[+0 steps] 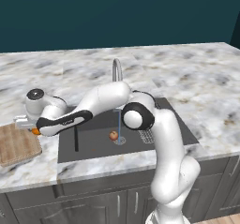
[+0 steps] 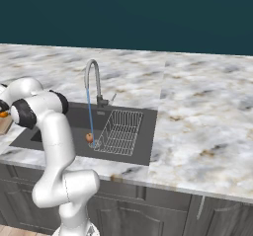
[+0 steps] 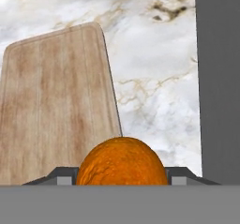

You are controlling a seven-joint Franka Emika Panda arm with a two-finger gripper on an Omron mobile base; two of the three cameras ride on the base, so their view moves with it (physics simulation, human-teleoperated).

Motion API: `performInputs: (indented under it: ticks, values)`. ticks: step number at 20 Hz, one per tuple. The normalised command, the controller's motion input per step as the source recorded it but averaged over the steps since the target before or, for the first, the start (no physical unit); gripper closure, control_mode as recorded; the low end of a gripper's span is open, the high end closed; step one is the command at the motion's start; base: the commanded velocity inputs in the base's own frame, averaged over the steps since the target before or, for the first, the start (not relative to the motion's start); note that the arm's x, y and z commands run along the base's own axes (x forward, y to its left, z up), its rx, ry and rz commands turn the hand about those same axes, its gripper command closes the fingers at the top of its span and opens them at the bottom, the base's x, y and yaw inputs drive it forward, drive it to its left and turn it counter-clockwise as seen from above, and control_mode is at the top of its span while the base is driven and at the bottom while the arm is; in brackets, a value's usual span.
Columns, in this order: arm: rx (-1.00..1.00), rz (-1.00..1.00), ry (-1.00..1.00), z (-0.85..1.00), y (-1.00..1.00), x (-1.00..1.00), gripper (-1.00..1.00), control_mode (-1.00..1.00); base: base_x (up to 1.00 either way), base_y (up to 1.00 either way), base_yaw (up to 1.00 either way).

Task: Pick the tangerine, peach from the sink and place them on the cutting board to airdry. Then turn off the sink faucet.

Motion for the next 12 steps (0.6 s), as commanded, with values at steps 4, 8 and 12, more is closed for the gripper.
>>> performInputs:
  ticks: [4,8,12]
  values:
    - [0.0,-0.02,0.01,-0.02,0.22,0.0,1.0,-1.0,0.0,0.0,0.0]
    - [0.0,-0.02,0.01,-0.09,0.2,0.0,1.0,-1.0,0.0,0.0,0.0]
    - [0.0,-0.02,0.0,-0.15,0.14,-0.02,1.0,-1.0,0.0,0.0,0.0]
